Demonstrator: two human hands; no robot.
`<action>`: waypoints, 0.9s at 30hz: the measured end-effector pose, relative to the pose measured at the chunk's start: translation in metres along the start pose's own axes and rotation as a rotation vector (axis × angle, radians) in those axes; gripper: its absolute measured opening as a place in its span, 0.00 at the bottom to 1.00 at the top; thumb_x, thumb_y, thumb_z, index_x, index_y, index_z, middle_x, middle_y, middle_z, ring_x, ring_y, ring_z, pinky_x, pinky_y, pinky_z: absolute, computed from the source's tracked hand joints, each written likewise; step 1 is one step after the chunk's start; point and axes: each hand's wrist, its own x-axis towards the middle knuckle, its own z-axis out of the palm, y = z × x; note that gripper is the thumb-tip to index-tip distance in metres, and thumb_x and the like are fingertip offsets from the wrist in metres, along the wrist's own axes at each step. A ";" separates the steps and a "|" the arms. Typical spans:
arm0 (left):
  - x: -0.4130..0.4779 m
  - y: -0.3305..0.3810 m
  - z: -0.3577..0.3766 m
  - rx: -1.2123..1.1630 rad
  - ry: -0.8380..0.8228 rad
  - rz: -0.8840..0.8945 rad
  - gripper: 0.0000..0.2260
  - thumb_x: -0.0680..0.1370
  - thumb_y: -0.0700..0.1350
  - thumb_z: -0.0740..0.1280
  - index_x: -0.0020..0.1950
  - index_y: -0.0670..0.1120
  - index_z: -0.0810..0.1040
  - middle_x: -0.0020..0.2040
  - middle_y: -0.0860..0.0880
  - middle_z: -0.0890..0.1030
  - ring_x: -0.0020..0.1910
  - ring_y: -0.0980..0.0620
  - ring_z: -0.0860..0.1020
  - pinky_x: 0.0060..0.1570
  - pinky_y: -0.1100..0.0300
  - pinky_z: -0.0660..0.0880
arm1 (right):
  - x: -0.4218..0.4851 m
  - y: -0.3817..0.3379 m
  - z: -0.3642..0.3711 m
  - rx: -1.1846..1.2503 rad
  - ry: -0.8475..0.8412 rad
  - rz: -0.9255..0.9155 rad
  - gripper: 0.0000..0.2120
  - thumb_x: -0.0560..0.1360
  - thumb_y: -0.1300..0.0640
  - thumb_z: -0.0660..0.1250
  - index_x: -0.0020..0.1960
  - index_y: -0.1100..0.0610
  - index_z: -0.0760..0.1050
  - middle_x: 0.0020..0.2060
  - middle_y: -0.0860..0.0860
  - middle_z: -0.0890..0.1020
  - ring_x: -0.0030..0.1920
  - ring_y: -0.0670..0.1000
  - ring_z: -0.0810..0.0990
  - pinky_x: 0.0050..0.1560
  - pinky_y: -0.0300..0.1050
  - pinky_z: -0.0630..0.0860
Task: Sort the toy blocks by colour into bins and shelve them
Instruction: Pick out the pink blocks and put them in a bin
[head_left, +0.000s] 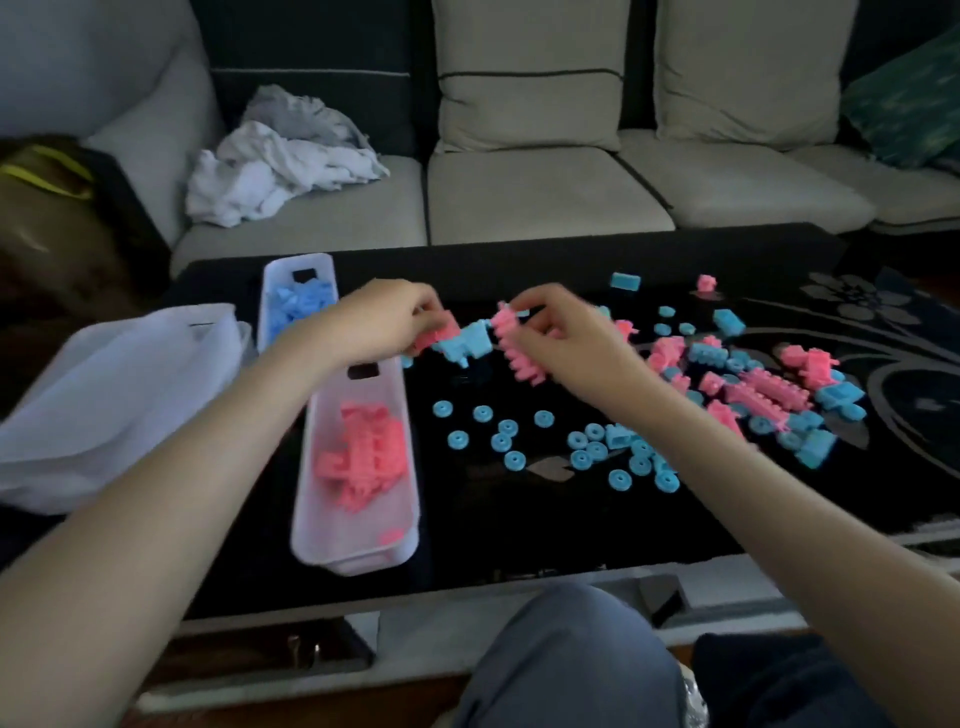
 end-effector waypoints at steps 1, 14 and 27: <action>-0.008 -0.015 -0.006 0.021 -0.008 -0.053 0.09 0.80 0.50 0.63 0.46 0.46 0.78 0.40 0.47 0.82 0.40 0.49 0.80 0.47 0.55 0.76 | -0.004 -0.010 0.018 0.011 -0.083 -0.004 0.10 0.76 0.56 0.66 0.56 0.56 0.73 0.38 0.52 0.82 0.30 0.42 0.80 0.31 0.32 0.75; -0.050 -0.043 0.005 0.246 -0.198 -0.205 0.12 0.79 0.47 0.60 0.52 0.47 0.82 0.50 0.45 0.82 0.45 0.48 0.79 0.48 0.54 0.75 | -0.029 -0.034 0.079 -0.346 -0.592 -0.156 0.27 0.76 0.54 0.65 0.73 0.49 0.62 0.68 0.46 0.70 0.64 0.44 0.70 0.60 0.35 0.66; -0.015 0.014 0.013 0.322 -0.133 -0.028 0.11 0.80 0.49 0.60 0.52 0.46 0.79 0.43 0.48 0.81 0.45 0.47 0.80 0.46 0.54 0.75 | -0.031 0.007 -0.002 -0.384 -0.537 0.018 0.15 0.79 0.54 0.61 0.65 0.47 0.72 0.58 0.42 0.77 0.56 0.38 0.76 0.57 0.32 0.72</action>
